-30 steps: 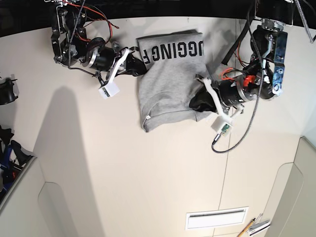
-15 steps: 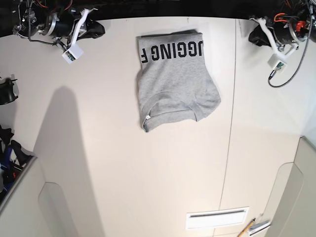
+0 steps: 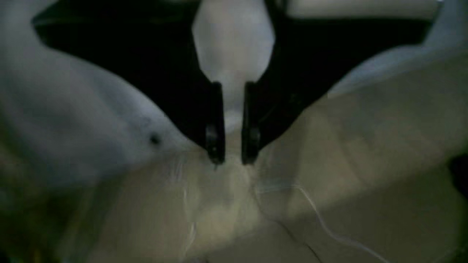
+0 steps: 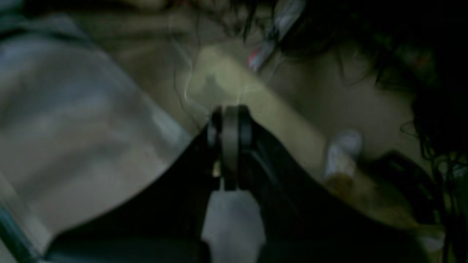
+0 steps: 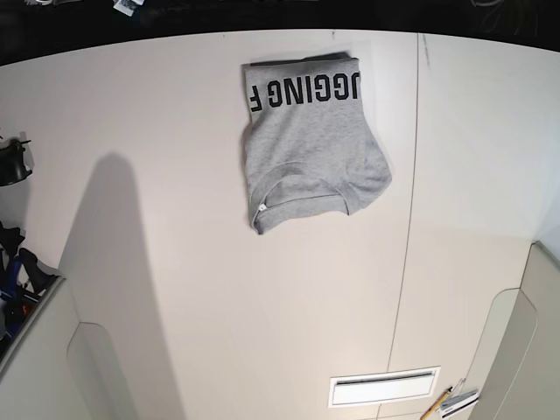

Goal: Fold the T-shirt properly

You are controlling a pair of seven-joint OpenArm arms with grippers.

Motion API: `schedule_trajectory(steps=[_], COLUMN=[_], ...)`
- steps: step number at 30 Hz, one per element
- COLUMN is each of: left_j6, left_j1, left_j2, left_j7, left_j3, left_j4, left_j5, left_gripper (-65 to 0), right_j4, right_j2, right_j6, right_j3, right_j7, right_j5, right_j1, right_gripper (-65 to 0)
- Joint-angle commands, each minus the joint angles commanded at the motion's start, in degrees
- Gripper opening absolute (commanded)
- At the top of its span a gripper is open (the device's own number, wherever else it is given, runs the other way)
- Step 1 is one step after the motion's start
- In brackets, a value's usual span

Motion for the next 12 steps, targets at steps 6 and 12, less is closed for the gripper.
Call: schedule_trajectory(steps=[6,12], left_j6=[0.0,0.0], left_j1=[-13.77,-32.17], left_j2=[0.04,4.37], left_j7=[-17.75,-19.85], left_j3=[14.69,27.91], left_j4=[-28.68,-45.77], left_j5=[-0.04,-0.02], left_gripper=[-56.4,-56.4], right_j4=[-16.22,-32.02], right_j2=[1.31,0.0], right_j6=[-0.15,-0.17], right_j3=[-12.31,-23.23], right_j7=[15.43,23.63], right_j5=[-11.08,-14.51], right_j1=[2.8,16.59], right_gripper=[-65.0,-65.0])
